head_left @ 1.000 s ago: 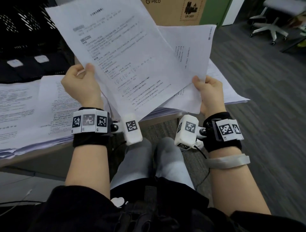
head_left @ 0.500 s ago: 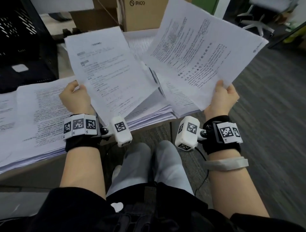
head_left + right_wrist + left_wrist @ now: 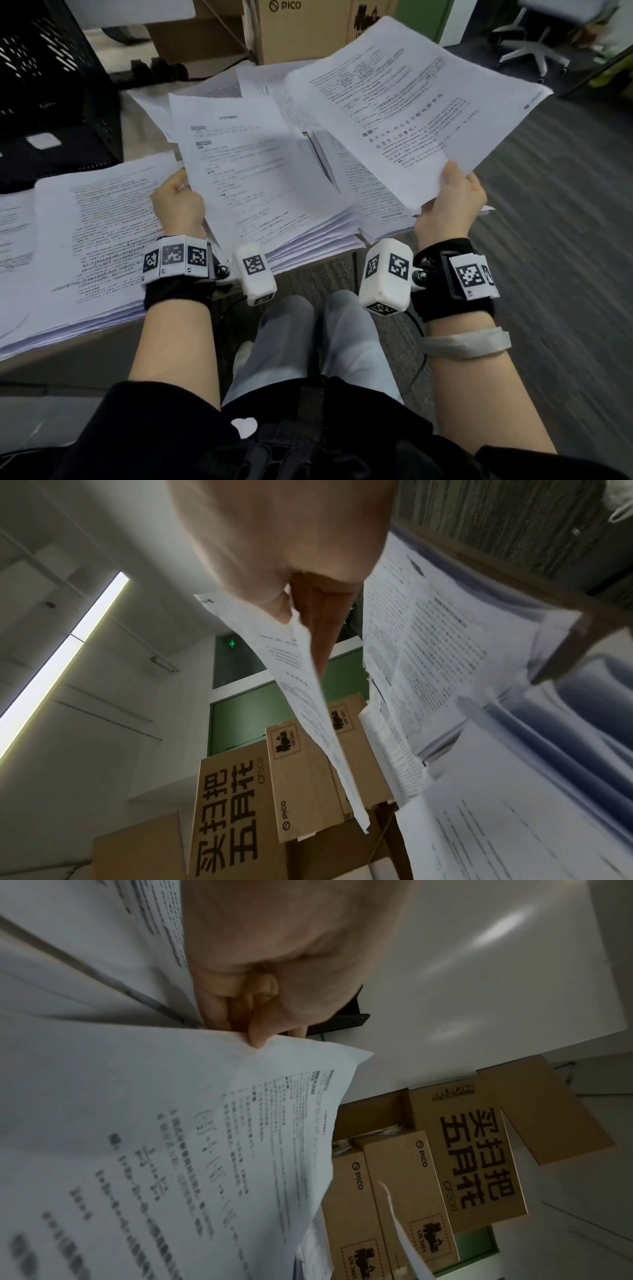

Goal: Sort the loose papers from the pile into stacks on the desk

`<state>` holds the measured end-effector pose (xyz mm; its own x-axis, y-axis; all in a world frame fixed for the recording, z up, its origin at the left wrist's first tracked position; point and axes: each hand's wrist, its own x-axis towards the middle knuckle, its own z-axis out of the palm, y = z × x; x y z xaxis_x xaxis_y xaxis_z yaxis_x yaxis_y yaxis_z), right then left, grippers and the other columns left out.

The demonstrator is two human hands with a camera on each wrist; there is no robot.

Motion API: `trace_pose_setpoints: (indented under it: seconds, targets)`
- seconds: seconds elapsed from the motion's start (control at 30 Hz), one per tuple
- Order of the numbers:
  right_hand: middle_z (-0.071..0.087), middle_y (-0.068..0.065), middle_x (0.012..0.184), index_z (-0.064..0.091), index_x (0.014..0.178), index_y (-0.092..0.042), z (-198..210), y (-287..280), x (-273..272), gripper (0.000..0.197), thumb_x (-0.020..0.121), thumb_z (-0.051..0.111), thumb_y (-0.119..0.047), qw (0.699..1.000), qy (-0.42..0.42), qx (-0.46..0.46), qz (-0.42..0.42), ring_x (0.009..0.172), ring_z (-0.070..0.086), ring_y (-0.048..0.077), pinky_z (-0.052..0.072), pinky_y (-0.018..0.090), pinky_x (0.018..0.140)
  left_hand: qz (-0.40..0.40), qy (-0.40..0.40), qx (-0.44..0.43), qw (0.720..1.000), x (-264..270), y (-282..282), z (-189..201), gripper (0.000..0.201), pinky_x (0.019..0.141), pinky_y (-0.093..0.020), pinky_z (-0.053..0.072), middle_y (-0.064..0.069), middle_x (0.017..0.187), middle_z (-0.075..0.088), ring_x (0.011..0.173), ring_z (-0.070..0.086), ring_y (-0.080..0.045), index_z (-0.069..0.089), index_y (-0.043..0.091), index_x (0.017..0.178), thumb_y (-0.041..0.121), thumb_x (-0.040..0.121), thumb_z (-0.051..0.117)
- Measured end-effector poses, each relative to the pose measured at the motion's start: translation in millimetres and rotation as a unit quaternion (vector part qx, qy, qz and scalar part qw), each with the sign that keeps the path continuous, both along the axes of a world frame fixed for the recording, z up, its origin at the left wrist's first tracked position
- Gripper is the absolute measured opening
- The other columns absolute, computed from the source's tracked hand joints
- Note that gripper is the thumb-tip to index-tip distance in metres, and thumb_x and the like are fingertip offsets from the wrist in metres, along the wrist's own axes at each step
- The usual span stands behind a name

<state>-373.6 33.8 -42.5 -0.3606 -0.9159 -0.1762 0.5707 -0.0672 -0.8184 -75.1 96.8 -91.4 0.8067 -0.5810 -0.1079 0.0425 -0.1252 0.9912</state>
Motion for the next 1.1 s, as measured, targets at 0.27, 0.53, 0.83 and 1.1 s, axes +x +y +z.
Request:
trace_pose_setpoints:
  seconds: [0.27,0.53,0.83,1.1]
  targets:
    - [0.067,0.004,0.086,0.062,0.092,-0.007,11,17,26,0.018,0.094,0.047,0.002,0.996,-0.034,-0.011,0.083,0.076,0.064,0.016,0.056,0.024,0.067,-0.033,0.039,0.006,0.999,-15,11,30,0.047,0.070,-0.008,0.041,0.006,0.109,0.052,0.094,0.050,-0.009,0.039,0.009,0.138,0.010,0.093,0.053]
    - [0.066,0.007,0.097,0.059,0.103,-0.006,23,46,66,0.016,0.093,0.049,0.002,0.980,-0.017,-0.029,0.197,0.074,0.066,0.012,0.055,0.020,0.061,-0.241,0.063,-0.067,0.966,-38,51,82,0.034,0.085,-0.029,0.056,-0.007,0.107,0.071,0.096,0.070,-0.020,0.062,0.013,0.104,0.042,0.095,0.047]
    - [0.065,0.002,0.090,0.060,0.094,-0.012,27,86,117,0.018,0.090,0.052,0.004,0.940,0.033,-0.059,0.333,0.079,0.063,0.014,0.054,0.028,0.070,-0.170,0.027,-0.104,0.980,-24,97,87,0.020,0.066,-0.025,0.059,-0.003,0.098,0.068,0.078,0.070,-0.011,0.058,0.011,0.106,-0.002,0.091,0.053]
    - [0.059,0.001,0.069,0.057,0.076,-0.013,35,99,155,0.017,0.086,0.059,0.001,0.947,0.100,-0.023,0.305,0.062,0.058,0.015,0.053,0.024,0.056,-0.011,-0.052,-0.100,0.994,41,154,83,0.025,0.066,-0.015,0.054,0.002,0.095,0.068,0.080,0.065,-0.006,0.059,0.016,0.110,0.002,0.092,0.050]
